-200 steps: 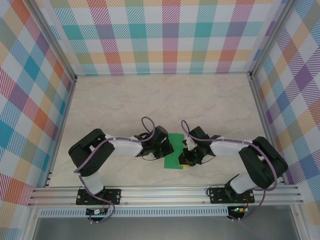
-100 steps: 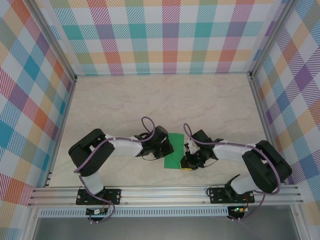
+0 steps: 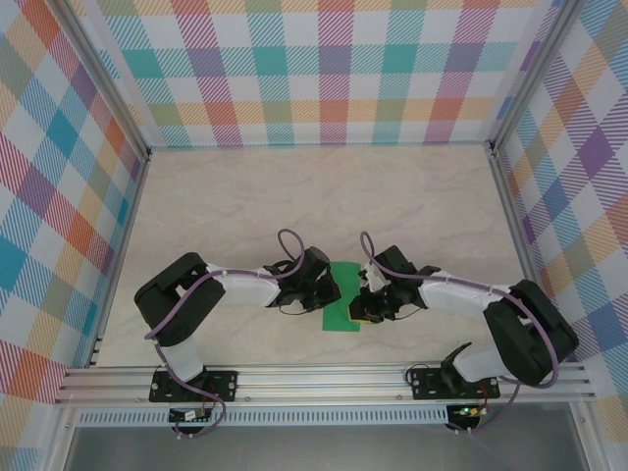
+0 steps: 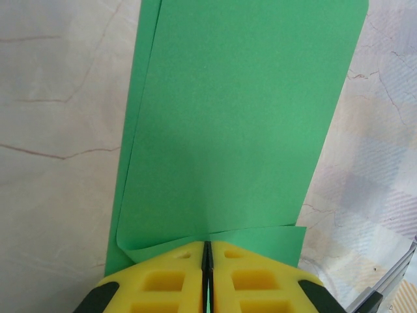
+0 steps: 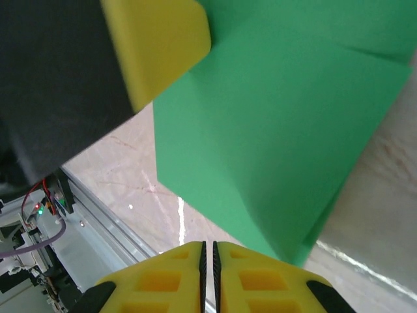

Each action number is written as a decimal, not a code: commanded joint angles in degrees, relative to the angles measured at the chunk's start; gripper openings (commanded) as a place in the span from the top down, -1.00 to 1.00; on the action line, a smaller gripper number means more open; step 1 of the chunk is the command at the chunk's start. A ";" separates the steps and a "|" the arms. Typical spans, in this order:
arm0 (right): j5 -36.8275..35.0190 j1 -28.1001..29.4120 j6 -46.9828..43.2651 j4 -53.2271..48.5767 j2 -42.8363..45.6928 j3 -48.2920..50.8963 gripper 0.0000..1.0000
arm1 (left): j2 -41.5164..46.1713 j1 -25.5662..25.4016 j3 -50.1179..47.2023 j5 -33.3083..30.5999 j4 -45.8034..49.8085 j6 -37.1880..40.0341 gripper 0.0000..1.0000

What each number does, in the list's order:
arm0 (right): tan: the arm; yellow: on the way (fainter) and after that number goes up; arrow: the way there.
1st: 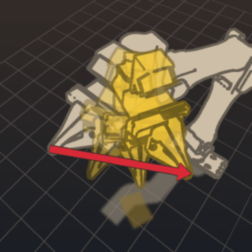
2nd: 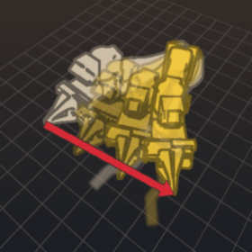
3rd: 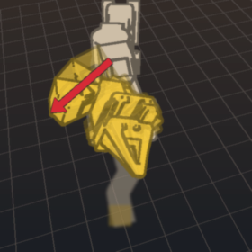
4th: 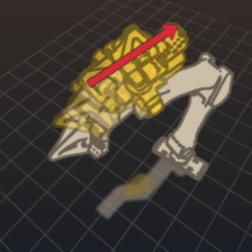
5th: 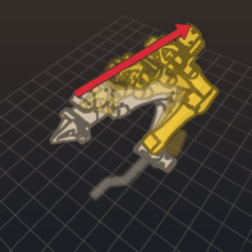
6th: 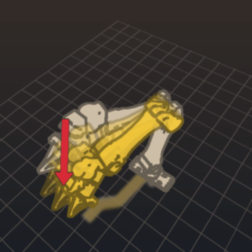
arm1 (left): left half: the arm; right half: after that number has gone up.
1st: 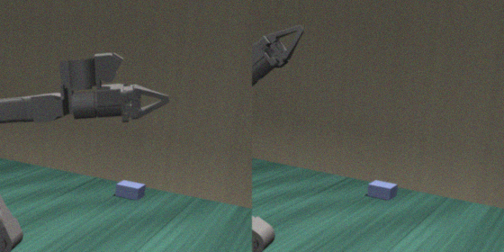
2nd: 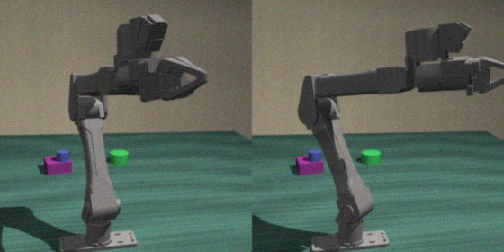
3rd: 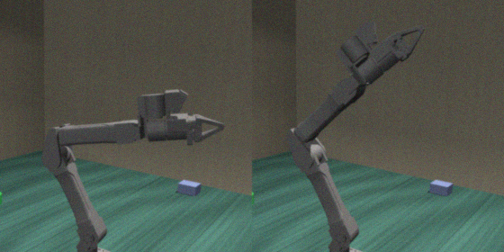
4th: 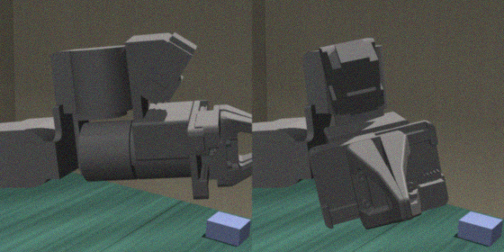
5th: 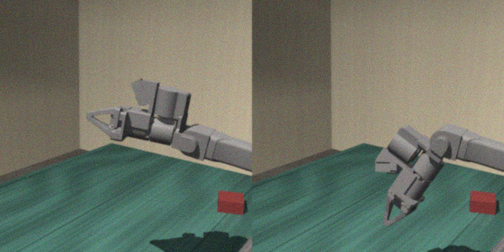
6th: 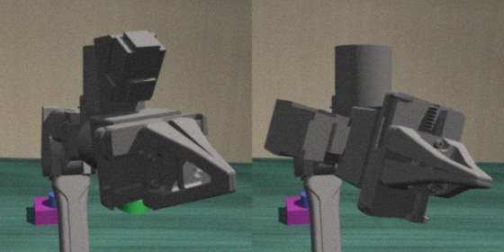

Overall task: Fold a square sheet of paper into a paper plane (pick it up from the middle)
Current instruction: Fold the triangle a second time at the center of the table.

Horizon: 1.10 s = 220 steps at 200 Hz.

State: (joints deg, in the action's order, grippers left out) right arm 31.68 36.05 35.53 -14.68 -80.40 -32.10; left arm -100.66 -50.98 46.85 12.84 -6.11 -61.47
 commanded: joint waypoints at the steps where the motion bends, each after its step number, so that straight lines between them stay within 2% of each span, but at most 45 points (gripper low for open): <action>1: -1.58 0.33 -1.23 -0.88 -3.91 -0.19 0.76 | -0.82 -0.63 0.24 -1.49 4.49 1.13 0.79; 24: -4.37 0.35 0.17 -0.70 -5.55 3.73 0.81 | -0.26 -0.62 0.45 -1.19 3.82 1.80 0.73; 48: -3.43 0.32 2.21 3.63 -5.48 7.49 0.83 | 1.19 -0.62 1.31 -0.81 4.14 3.00 0.68; 103: -4.42 0.33 3.14 3.53 -4.42 6.71 0.85 | 7.81 -0.95 0.43 0.69 3.26 3.55 0.63; 163: -5.28 0.33 3.82 2.56 -2.66 6.60 0.85 | 5.57 -5.24 0.40 -0.45 2.56 1.43 0.91; 220: -5.56 0.36 3.92 2.64 -3.26 6.74 0.85 | 1.71 -6.83 -1.16 -1.33 -0.82 -1.46 0.93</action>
State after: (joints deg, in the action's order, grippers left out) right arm 30.48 36.12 38.63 -7.73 -82.78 -27.31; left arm -97.21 -56.62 46.61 12.36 -4.75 -61.49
